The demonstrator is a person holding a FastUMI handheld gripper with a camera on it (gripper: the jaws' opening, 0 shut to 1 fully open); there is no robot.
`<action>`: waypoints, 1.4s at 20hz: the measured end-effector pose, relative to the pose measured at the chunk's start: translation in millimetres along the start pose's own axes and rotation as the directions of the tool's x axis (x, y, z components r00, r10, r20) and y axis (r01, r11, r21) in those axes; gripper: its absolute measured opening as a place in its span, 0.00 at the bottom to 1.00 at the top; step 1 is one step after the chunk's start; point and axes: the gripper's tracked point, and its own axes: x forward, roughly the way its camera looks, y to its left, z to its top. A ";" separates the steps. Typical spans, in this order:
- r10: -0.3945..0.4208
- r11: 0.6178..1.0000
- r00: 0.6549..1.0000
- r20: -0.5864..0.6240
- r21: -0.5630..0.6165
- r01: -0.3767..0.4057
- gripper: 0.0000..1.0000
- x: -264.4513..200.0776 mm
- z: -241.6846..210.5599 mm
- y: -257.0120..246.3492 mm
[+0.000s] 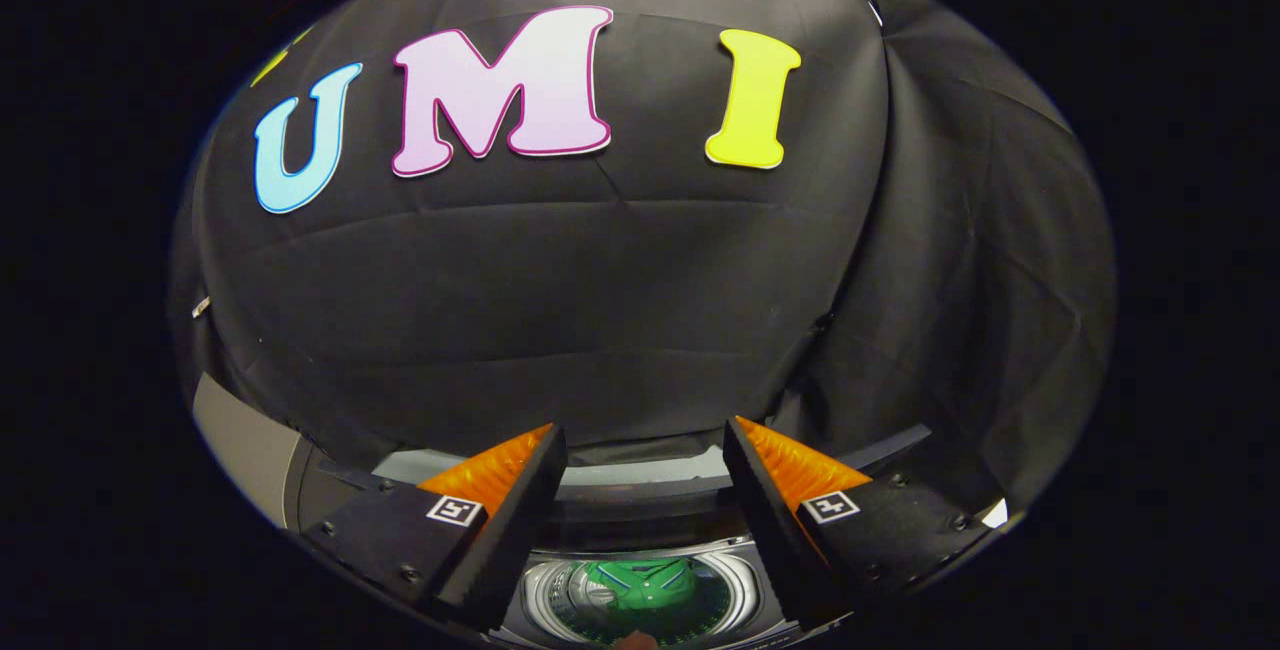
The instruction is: Put the clothes into the washing machine and then close the washing machine lid.
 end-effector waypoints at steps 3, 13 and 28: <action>-0.009 1.000 1.000 0.021 -0.001 0.009 1.00 0.9 0.7 -0.8; 0.014 1.000 0.998 0.063 -0.001 -0.014 0.99 0.9 2.7 0.2; 0.044 0.997 0.982 -0.183 0.064 -0.033 0.99 1.1 -113.0 -6.6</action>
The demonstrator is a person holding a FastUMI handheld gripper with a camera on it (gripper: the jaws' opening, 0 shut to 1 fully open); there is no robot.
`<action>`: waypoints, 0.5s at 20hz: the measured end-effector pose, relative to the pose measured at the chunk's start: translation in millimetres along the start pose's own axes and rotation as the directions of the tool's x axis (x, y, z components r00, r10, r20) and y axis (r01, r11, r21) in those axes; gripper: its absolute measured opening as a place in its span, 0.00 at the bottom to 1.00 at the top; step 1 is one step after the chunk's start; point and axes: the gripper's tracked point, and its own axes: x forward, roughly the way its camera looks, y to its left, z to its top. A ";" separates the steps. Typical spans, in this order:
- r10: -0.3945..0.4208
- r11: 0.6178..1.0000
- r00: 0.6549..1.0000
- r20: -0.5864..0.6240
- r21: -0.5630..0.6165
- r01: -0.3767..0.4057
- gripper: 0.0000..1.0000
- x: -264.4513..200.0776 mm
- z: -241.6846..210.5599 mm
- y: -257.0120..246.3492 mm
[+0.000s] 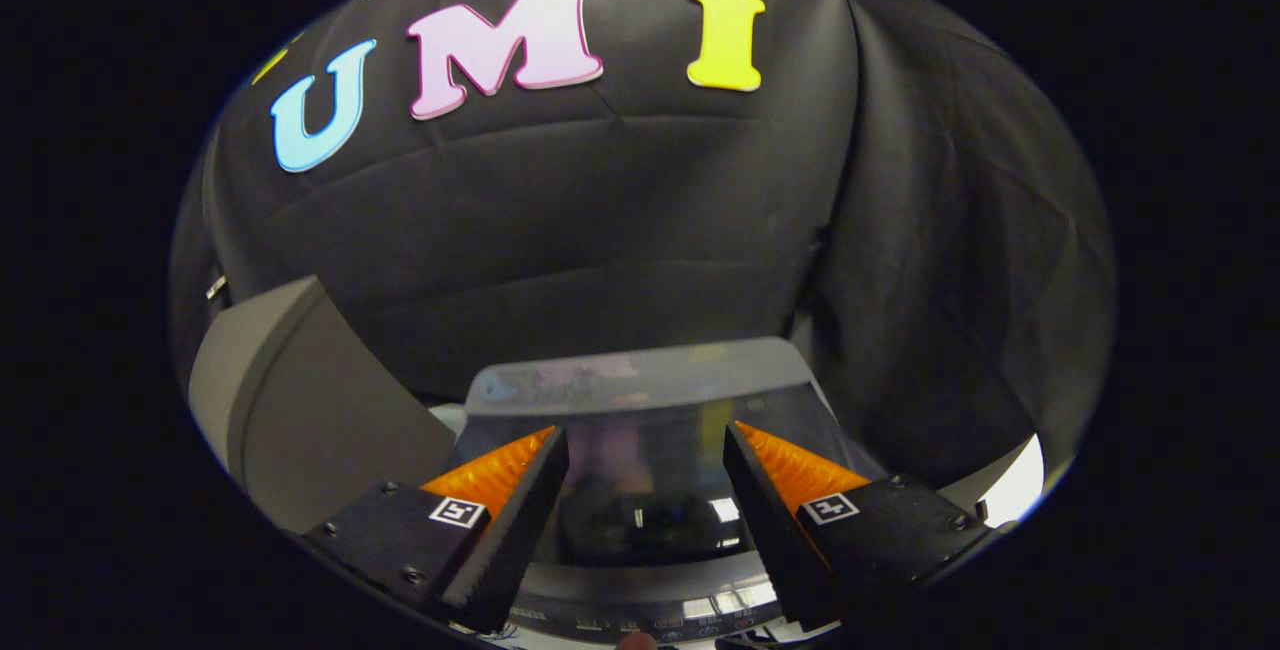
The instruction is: Put the clothes into the washing machine and then close the washing machine lid.
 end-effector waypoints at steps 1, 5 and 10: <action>0.004 1.000 0.999 -0.037 -0.006 -0.004 0.98 1.0 -16.7 -1.8; -0.004 1.000 0.989 -0.147 -0.003 0.004 0.98 6.6 -70.9 -15.2; -0.003 1.000 0.977 -0.212 -0.021 -0.002 0.98 10.5 -102.2 -18.5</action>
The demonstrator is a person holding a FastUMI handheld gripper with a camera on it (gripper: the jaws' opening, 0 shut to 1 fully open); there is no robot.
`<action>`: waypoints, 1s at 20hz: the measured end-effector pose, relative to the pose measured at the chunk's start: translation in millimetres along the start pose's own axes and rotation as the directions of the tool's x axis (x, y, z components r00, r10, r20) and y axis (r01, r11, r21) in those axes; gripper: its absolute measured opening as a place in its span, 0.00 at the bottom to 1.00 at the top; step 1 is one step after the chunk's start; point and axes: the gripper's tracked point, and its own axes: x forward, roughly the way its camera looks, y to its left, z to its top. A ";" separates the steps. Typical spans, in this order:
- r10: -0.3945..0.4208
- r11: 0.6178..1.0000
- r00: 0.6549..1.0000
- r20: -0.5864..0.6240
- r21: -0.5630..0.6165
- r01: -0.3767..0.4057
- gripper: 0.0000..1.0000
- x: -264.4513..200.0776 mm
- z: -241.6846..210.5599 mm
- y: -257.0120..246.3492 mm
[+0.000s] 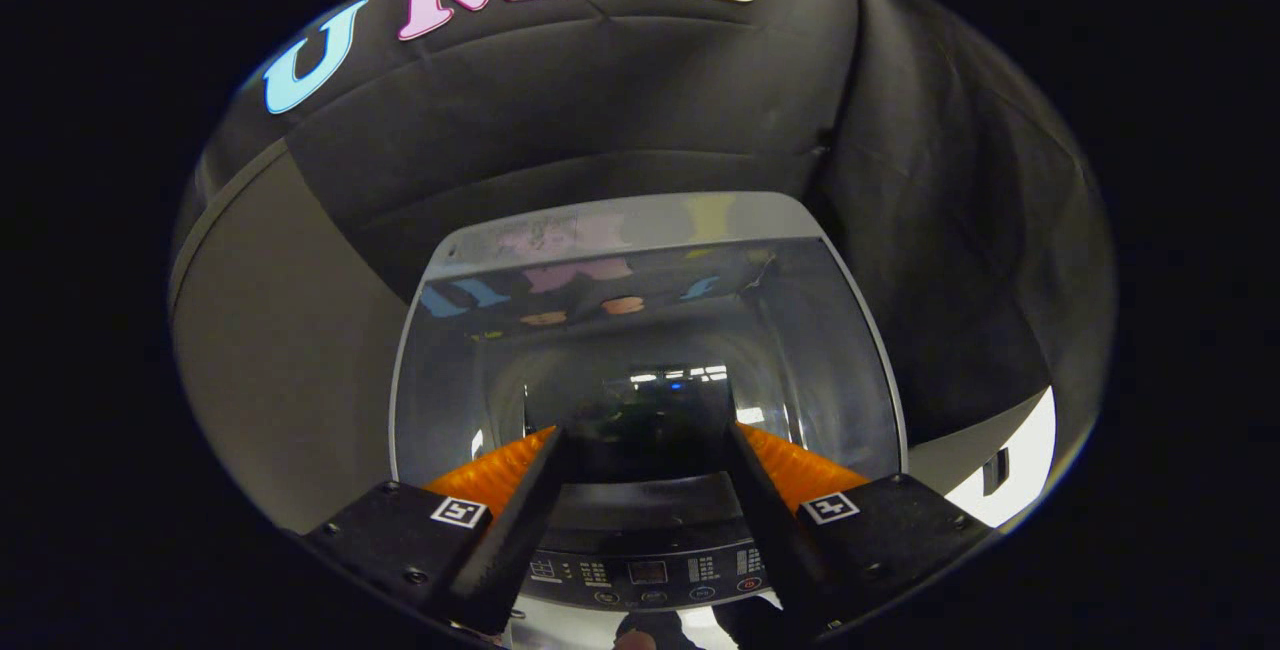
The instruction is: Put the clothes into the washing machine and then close the washing machine lid.
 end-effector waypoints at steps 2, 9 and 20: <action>-0.003 1.000 1.000 -0.007 -0.015 0.003 0.98 -2.3 -2.3 -0.8; 0.024 0.999 0.991 0.130 -0.025 -0.021 0.98 -40.5 43.9 6.0; 0.058 0.996 0.829 0.556 0.021 -0.083 0.98 -180.1 183.5 20.3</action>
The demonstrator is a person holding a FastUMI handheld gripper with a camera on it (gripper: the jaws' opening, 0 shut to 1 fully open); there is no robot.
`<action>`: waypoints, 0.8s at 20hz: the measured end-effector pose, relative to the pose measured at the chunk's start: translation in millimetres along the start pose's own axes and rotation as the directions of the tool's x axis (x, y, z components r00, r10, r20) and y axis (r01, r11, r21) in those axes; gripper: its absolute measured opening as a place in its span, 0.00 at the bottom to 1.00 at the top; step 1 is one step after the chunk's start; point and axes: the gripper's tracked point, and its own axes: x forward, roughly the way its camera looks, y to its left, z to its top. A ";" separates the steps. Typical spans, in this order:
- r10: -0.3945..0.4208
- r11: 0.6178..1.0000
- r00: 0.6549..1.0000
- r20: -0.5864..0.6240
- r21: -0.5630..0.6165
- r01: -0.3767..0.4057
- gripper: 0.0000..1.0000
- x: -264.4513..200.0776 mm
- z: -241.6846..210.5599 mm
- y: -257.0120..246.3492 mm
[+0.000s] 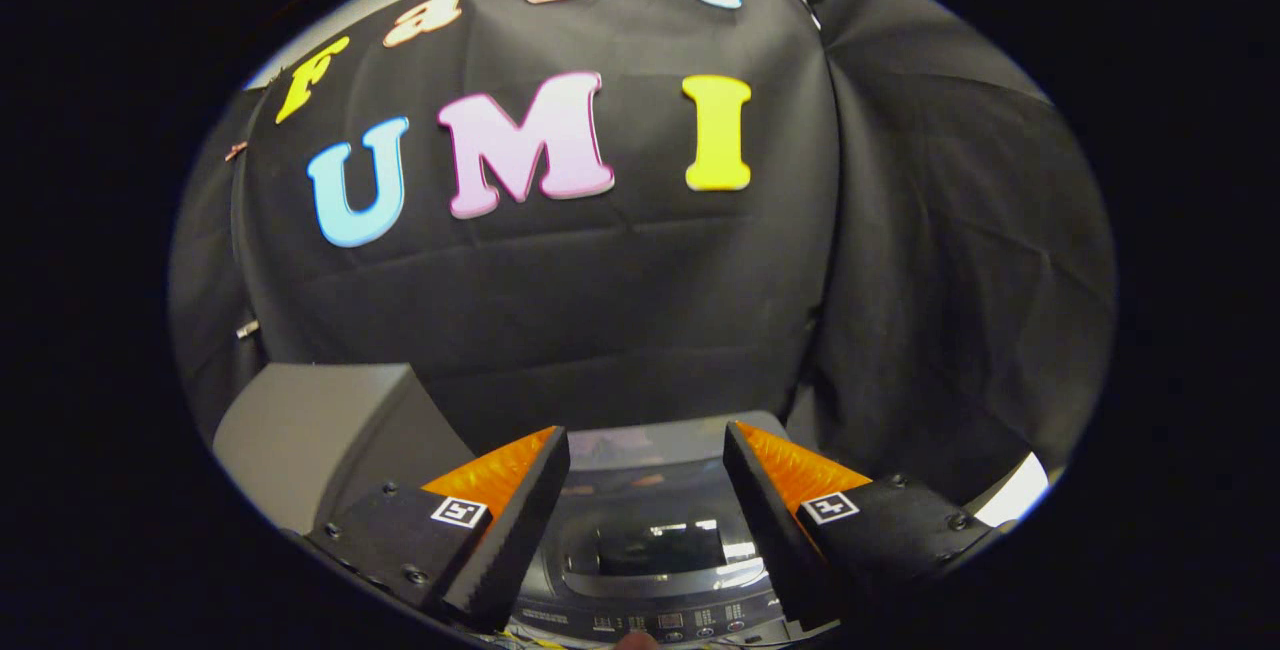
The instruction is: Put the clothes into the washing machine and then close the washing machine lid.
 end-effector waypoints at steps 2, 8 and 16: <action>0.012 1.000 0.998 0.068 0.000 -0.012 0.98 -12.7 25.4 8.6; 0.043 0.999 0.976 0.212 -0.032 -0.037 0.98 -43.5 88.9 25.3; 0.064 0.995 0.944 0.323 -0.095 -0.035 0.97 -88.9 141.0 41.6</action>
